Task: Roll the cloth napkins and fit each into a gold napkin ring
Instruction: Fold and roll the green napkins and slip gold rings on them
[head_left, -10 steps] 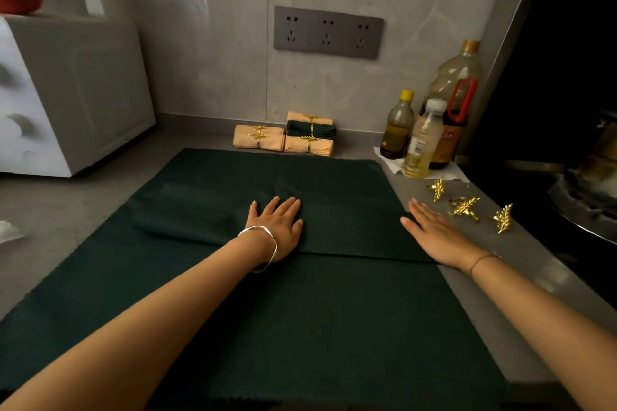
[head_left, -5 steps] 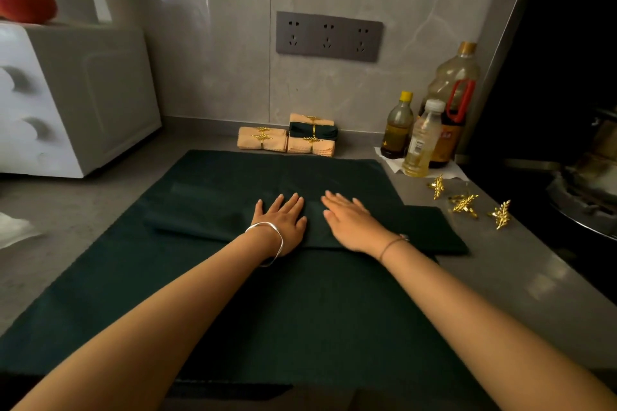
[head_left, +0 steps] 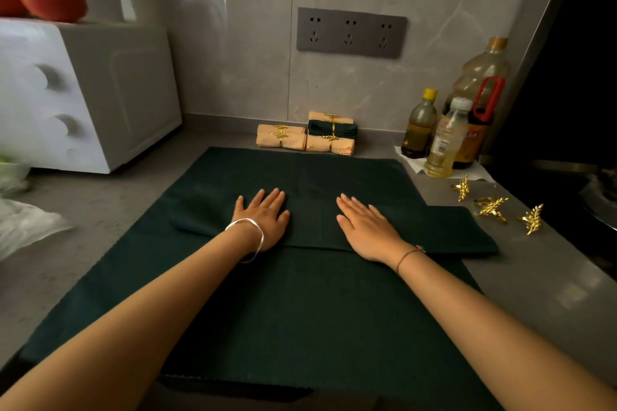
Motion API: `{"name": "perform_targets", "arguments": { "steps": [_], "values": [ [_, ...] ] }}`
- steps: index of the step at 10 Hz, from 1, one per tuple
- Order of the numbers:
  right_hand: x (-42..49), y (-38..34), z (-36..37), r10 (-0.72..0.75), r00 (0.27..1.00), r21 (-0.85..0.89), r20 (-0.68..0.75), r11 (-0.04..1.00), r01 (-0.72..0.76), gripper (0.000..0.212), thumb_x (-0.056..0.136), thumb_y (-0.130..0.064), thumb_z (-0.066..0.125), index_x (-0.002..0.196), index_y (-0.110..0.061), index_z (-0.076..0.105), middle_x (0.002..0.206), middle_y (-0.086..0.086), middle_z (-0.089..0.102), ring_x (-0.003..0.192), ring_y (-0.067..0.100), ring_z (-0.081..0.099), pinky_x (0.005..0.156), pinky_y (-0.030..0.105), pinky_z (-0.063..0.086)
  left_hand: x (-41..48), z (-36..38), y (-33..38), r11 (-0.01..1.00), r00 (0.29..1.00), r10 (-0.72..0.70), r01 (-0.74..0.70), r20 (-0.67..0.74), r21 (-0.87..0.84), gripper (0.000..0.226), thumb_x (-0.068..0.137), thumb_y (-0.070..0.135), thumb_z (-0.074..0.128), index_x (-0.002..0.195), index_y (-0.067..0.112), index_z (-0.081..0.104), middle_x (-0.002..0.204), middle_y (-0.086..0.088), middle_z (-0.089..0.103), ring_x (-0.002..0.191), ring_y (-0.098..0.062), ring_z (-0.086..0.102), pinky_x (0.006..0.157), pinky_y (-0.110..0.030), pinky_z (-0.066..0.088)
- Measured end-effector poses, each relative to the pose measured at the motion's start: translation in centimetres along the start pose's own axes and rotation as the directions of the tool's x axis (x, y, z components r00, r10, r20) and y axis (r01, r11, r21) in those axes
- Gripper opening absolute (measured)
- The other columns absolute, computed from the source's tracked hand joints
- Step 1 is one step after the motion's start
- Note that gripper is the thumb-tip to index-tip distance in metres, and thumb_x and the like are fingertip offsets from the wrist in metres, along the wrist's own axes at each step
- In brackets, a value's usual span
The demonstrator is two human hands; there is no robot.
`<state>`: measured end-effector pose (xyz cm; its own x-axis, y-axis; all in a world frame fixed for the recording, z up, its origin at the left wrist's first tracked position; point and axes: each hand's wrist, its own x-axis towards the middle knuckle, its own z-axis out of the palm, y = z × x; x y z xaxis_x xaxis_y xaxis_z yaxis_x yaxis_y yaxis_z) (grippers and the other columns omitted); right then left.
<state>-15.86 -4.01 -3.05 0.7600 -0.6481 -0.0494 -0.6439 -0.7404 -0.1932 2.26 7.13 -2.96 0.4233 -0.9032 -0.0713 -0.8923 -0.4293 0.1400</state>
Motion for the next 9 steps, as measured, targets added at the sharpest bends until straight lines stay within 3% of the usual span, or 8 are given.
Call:
{"name": "perform_targets", "arguments": {
  "steps": [4,5,6,7,8,9],
  "values": [
    [-0.1,-0.2,-0.2,0.009,1.0,-0.012,0.013,1.0,-0.008,0.051,0.103,-0.038,0.012,0.151,-0.023,0.002,0.158,-0.009,-0.004,0.144,0.006,-0.003,0.117,0.029,-0.001,-0.2,-1.4,-9.1,0.983,0.984,-0.179,0.179,0.009,0.034,0.055,0.102,0.039,0.013,0.15,0.019,0.0,0.158,0.002,-0.005,0.145,-0.017,-0.002,0.118,-0.042,-0.001],
    [-0.1,-0.2,-0.1,0.011,1.0,-0.007,0.009,1.0,-0.011,0.051,0.103,-0.038,0.012,0.151,-0.023,0.002,0.158,-0.009,-0.004,0.144,0.006,-0.004,0.116,0.029,-0.002,0.4,-2.2,-11.1,0.955,0.959,-0.284,0.282,0.016,0.095,0.059,0.101,0.043,0.012,0.15,0.014,0.001,0.158,-0.001,-0.004,0.145,-0.018,-0.002,0.117,-0.043,-0.003],
    [0.0,-0.1,0.0,0.009,1.0,-0.002,0.008,1.0,-0.009,0.051,0.103,-0.038,0.013,0.151,-0.023,0.001,0.158,-0.01,-0.004,0.144,0.006,-0.004,0.116,0.029,-0.002,0.9,-3.3,-10.1,0.976,0.975,-0.205,0.21,-0.083,0.056,0.059,0.1,0.044,0.017,0.15,0.013,0.01,0.158,-0.004,0.005,0.145,-0.02,0.003,0.118,-0.042,0.001],
    [0.0,0.0,0.0,0.002,1.0,0.006,0.001,1.0,-0.002,0.052,0.103,-0.038,0.014,0.151,-0.023,0.002,0.158,-0.01,-0.003,0.144,0.006,-0.004,0.116,0.029,-0.002,1.2,-4.3,-5.3,0.984,0.983,0.055,-0.082,-0.175,-0.155,0.053,0.098,0.046,0.033,0.143,0.018,0.032,0.151,-0.003,0.029,0.139,-0.022,0.025,0.114,-0.041,0.021],
    [0.0,0.1,-0.1,-0.008,1.0,0.03,-0.007,1.0,0.008,0.052,0.103,-0.039,0.017,0.151,-0.023,0.004,0.158,-0.01,-0.002,0.144,0.006,-0.003,0.116,0.029,-0.002,2.0,-4.2,-0.7,0.933,0.975,0.202,-0.221,-0.095,-0.285,0.045,0.091,0.049,0.046,0.127,0.022,0.049,0.132,-0.002,0.047,0.12,-0.018,0.046,0.103,-0.039,0.04],
    [-0.3,-0.1,-0.3,-0.032,0.998,0.109,-0.061,0.993,0.039,0.053,0.102,-0.04,0.025,0.15,-0.024,0.014,0.158,-0.009,0.005,0.145,0.007,0.001,0.116,0.029,0.002,3.3,-3.5,1.6,0.935,0.973,0.229,-0.229,-0.031,-0.272,0.043,0.088,0.05,0.052,0.118,0.02,0.053,0.12,-0.003,0.053,0.106,-0.016,0.052,0.094,-0.035,0.046]
  ]
}}
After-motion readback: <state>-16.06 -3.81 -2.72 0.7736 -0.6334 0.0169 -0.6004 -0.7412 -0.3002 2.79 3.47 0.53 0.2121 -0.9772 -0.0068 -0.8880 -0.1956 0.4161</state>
